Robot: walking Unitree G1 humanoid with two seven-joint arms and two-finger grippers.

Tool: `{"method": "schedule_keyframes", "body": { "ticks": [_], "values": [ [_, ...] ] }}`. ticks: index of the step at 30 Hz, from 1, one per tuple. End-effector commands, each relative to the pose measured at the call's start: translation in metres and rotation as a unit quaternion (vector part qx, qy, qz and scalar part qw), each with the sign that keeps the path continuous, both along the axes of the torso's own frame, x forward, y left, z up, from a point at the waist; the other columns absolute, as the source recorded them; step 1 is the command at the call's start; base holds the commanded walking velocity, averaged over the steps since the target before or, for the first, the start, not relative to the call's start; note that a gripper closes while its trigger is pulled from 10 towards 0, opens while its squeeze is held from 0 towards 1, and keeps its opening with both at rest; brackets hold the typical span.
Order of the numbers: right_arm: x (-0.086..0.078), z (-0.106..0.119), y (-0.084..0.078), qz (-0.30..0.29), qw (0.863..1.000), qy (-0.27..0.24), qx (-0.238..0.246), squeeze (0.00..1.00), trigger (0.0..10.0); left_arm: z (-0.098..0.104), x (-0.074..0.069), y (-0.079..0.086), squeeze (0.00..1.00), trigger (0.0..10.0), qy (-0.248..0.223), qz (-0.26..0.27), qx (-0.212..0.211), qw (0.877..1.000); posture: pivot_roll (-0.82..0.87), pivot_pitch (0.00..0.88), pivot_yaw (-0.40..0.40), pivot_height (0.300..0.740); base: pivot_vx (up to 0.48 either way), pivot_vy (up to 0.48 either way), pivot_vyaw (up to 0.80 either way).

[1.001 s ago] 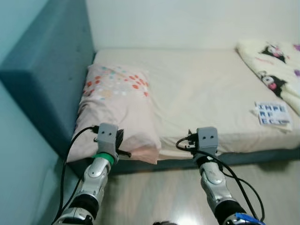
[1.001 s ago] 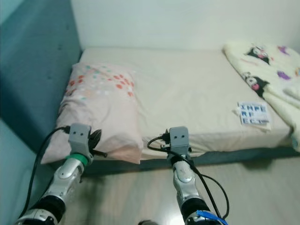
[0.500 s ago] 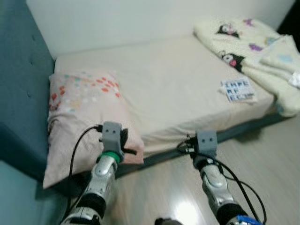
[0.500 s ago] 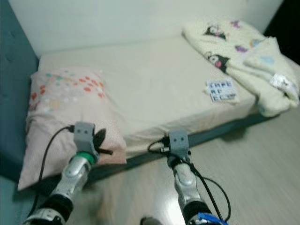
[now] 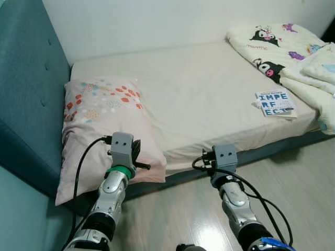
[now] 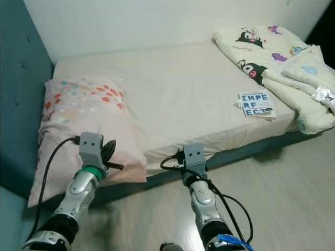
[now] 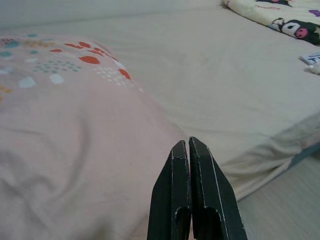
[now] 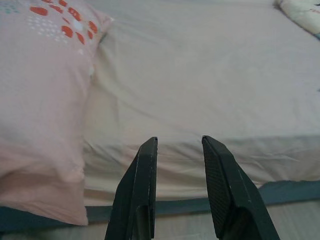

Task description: Clean up the room

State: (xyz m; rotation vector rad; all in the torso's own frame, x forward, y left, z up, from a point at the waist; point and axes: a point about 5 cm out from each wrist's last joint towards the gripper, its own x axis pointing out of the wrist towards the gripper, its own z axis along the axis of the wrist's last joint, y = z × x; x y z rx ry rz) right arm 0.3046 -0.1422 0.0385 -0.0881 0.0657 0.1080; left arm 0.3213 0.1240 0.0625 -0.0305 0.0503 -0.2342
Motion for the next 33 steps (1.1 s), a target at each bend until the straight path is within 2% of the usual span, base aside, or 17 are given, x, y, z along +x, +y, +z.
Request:
{"method": "schedule_keyframes", "body": {
  "ticks": [1, 19, 33],
  "values": [
    [-0.004, -0.007, -0.003, -0.009, 1.000, 0.018, 0.008, 0.00, 10.0, -0.008, -0.005, 0.000, 0.00, 10.0, 0.018, -0.003, 0.000, 1.000, 0.07, 0.000, 0.049, 0.740, 0.000, -0.394, 0.00],
    [-0.006, -0.009, -0.003, -0.003, 1.000, 0.026, 0.007, 0.00, 10.0, -0.009, -0.005, 0.001, 0.00, 10.0, 0.028, 0.006, -0.006, 1.000, 0.05, 0.000, 0.058, 0.740, 0.000, -0.393, 0.00],
    [-0.008, -0.012, -0.011, -0.025, 0.999, 0.032, 0.019, 0.00, 10.0, -0.011, -0.006, -0.004, 0.00, 10.0, 0.034, -0.016, 0.009, 0.999, 0.05, 0.003, 0.072, 0.740, 0.000, -0.392, 0.00]
  ]
}}
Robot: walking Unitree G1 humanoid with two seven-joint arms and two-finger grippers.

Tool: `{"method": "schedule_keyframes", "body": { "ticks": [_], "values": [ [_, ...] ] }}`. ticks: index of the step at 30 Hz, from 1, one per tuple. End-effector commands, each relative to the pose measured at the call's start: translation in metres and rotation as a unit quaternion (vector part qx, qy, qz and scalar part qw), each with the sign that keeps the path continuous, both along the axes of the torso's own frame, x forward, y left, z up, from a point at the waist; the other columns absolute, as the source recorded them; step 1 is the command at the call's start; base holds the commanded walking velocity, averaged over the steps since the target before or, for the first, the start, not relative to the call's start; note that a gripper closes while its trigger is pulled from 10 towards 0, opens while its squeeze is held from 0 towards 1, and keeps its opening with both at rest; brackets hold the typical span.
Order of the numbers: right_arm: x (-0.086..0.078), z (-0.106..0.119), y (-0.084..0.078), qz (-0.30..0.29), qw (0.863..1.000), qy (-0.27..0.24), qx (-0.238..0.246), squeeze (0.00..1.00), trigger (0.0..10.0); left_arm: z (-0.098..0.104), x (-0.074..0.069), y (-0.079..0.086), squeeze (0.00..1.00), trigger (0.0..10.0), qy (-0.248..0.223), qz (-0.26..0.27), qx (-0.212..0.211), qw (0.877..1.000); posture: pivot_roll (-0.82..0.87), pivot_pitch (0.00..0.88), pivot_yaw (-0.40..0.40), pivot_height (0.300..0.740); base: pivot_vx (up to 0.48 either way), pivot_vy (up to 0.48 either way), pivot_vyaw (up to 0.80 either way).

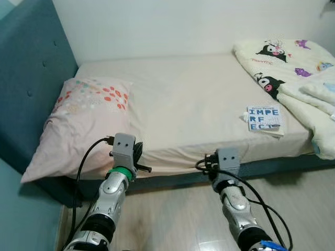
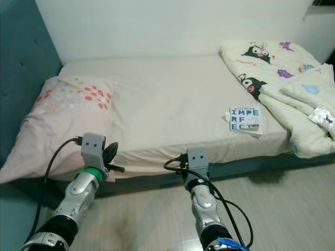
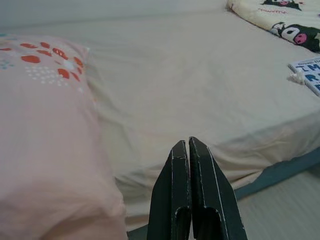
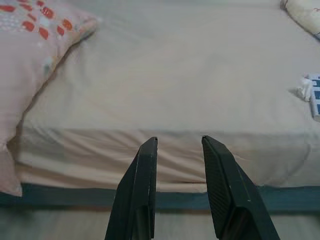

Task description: Clean up the room

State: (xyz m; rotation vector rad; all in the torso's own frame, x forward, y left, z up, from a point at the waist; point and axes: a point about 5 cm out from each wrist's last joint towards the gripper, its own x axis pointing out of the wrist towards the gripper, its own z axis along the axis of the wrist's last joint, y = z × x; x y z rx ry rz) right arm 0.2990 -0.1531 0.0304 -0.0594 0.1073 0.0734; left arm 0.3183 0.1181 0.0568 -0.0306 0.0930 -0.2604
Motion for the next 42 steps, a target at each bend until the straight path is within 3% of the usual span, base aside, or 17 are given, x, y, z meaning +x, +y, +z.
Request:
{"method": "schedule_keyframes", "body": {
  "ticks": [1, 8, 11, 23, 31, 42],
  "values": [
    [-0.004, -0.005, 0.001, -0.004, 1.000, 0.013, 0.006, 0.00, 10.0, -0.005, -0.002, 0.002, 0.00, 10.0, 0.012, -0.002, 0.006, 1.000, 0.05, 0.009, 0.074, 0.740, 0.000, -0.390, 0.00],
    [-0.006, -0.007, 0.004, -0.005, 1.000, 0.016, 0.014, 0.00, 10.0, -0.004, -0.002, 0.002, 0.00, 10.0, 0.017, -0.009, 0.010, 1.000, 0.06, 0.010, 0.076, 0.740, 0.000, -0.392, 0.00],
    [-0.006, -0.008, 0.005, -0.002, 1.000, 0.017, 0.015, 0.00, 10.0, -0.008, -0.001, 0.001, 0.00, 10.0, 0.043, -0.018, 0.019, 0.999, 0.06, 0.010, 0.076, 0.740, 0.000, 0.000, 0.00],
    [-0.006, -0.008, 0.005, -0.006, 1.000, 0.017, 0.018, 0.00, 10.0, -0.007, 0.001, 0.004, 0.00, 10.0, 0.044, -0.020, 0.027, 0.998, 0.06, 0.007, 0.085, 0.740, 0.000, 0.480, 0.00],
    [-0.006, -0.008, 0.002, -0.013, 0.999, 0.019, 0.023, 0.00, 10.0, -0.010, -0.001, -0.003, 0.00, 10.0, 0.053, -0.036, 0.040, 0.997, 0.06, 0.010, 0.086, 0.740, 0.000, 0.000, 0.00],
    [-0.008, -0.011, 0.002, -0.004, 1.000, 0.027, 0.013, 0.00, 10.0, -0.022, -0.010, 0.000, 0.00, 10.0, 0.065, -0.015, 0.041, 0.997, 0.06, 0.022, 0.069, 0.740, 0.000, 0.000, 0.00]
  ]
}}
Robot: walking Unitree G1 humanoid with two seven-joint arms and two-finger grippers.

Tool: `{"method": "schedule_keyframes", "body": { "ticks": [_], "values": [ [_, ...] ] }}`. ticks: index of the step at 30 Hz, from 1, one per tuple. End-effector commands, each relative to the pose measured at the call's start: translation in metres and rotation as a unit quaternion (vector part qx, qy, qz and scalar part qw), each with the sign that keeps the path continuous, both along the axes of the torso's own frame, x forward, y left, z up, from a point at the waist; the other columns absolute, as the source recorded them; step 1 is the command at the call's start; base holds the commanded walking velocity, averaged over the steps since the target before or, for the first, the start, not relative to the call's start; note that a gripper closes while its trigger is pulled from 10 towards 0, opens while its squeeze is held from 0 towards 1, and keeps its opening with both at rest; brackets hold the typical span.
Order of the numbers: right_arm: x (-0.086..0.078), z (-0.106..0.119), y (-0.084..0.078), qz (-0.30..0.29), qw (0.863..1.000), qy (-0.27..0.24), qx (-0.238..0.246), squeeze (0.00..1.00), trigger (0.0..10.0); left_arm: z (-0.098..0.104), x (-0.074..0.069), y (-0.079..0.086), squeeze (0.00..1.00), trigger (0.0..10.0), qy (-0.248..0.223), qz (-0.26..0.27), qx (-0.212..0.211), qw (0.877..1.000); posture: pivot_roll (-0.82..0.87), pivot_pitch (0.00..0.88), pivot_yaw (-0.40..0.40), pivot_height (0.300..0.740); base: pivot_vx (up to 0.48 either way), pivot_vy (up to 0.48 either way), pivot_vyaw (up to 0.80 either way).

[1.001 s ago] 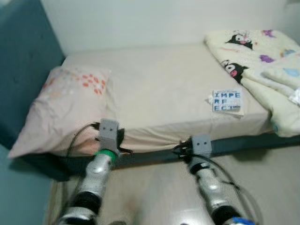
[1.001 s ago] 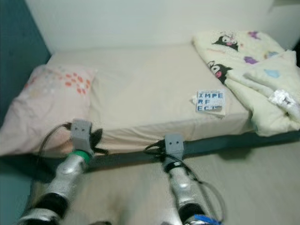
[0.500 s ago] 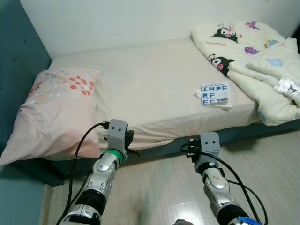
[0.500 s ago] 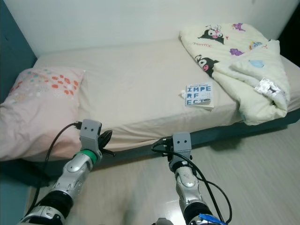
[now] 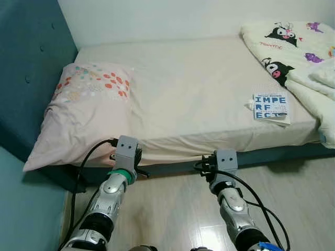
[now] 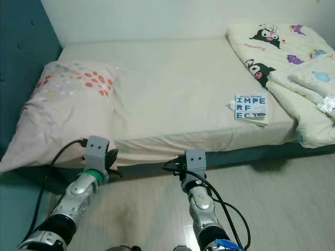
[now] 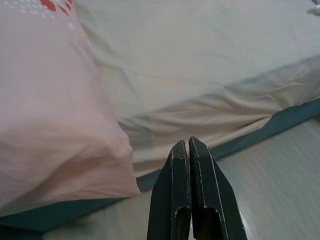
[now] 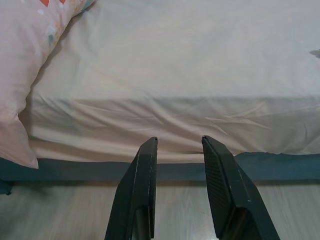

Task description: Clean up the room

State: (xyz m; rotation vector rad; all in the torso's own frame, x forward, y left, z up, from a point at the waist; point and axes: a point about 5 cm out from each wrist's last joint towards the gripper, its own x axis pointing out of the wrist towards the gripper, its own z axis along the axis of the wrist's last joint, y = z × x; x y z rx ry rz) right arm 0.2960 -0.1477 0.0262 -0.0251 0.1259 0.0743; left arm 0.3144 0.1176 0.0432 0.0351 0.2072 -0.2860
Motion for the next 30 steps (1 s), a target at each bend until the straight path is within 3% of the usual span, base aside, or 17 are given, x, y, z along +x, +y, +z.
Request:
{"method": "schedule_keyframes", "body": {
  "ticks": [1, 5, 8, 14, 21, 30],
  "values": [
    [-0.005, -0.007, -0.004, -0.001, 1.000, 0.020, -0.005, 0.00, 10.0, -0.009, -0.007, 0.000, 0.00, 10.0, 0.012, 0.000, 0.003, 1.000, 0.06, 0.022, 0.066, 0.740, 0.000, 0.000, 0.00],
    [-0.015, -0.031, 0.000, 0.024, 0.993, 0.113, -0.031, 0.00, 10.0, -0.017, -0.012, 0.008, 0.00, 10.0, 0.025, 0.012, 0.001, 1.000, 0.07, 0.014, 0.065, 0.740, 0.000, 0.000, 0.00],
    [-0.020, -0.040, -0.002, 0.021, 0.988, 0.151, -0.032, 0.00, 10.0, -0.019, -0.015, 0.010, 0.00, 10.0, 0.025, 0.013, 0.000, 1.000, 0.08, 0.015, 0.053, 0.740, 0.000, -0.160, 0.00],
    [-0.023, -0.044, -0.005, 0.012, 0.986, 0.167, -0.026, 0.00, 10.0, -0.024, -0.016, 0.023, 0.00, 10.0, 0.046, 0.053, -0.009, 0.998, 0.07, 0.018, 0.057, 0.740, 0.000, -0.320, 0.00],
    [-0.024, -0.046, -0.008, 0.001, 0.984, 0.176, -0.017, 0.00, 10.0, -0.023, -0.015, 0.014, 0.00, 10.0, 0.046, 0.027, -0.004, 0.999, 0.08, 0.027, 0.050, 0.740, 0.000, 0.000, 0.00],
    [-0.030, -0.054, -0.005, 0.001, 0.977, 0.212, -0.006, 0.00, 10.0, -0.044, -0.024, 0.013, 0.00, 10.0, 0.109, 0.032, 0.035, 0.993, 0.08, 0.025, 0.049, 0.740, 0.000, 0.000, 0.00]
  ]
}}
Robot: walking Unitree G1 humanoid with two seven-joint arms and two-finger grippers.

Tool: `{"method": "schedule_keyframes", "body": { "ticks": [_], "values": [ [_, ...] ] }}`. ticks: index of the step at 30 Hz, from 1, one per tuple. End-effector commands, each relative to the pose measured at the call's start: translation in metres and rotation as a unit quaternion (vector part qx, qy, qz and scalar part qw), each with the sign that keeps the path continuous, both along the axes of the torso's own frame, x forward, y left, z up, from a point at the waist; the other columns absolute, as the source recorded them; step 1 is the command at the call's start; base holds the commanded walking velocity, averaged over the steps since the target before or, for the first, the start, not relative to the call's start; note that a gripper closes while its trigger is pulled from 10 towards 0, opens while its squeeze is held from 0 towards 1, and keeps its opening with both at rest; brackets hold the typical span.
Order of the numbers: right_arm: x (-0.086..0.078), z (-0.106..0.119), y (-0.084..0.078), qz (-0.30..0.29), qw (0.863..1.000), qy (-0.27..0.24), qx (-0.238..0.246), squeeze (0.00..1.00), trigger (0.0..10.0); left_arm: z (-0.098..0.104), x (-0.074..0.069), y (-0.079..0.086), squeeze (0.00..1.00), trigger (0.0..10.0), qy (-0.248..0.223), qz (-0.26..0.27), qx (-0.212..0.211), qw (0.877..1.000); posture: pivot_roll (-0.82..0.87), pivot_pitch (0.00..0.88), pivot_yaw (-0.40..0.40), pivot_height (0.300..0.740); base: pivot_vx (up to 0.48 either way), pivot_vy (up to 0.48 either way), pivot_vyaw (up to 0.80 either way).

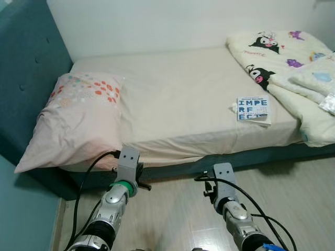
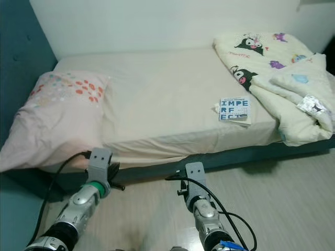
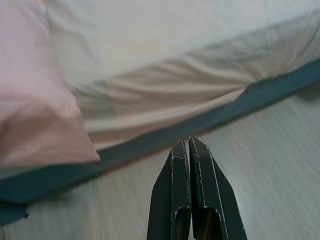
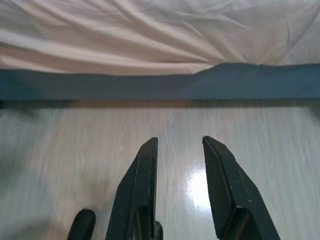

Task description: Clean up the room

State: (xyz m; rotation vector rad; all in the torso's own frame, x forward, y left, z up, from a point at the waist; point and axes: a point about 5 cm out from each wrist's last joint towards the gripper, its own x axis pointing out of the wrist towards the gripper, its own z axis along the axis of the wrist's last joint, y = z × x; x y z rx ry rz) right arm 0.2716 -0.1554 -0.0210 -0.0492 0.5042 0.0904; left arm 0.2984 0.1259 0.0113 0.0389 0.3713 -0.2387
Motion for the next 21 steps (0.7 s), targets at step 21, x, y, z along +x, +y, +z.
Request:
{"method": "schedule_keyframes", "body": {
  "ticks": [21],
  "values": [
    [-0.009, -0.010, 0.019, 0.032, 0.999, 0.032, -0.025, 0.00, 10.0, -0.017, -0.010, 0.010, 0.00, 10.0, 0.034, 0.001, 0.050, 0.998, 0.06, 0.000, 0.074, 0.740, 0.000, 0.000, 0.00]
  ]
}}
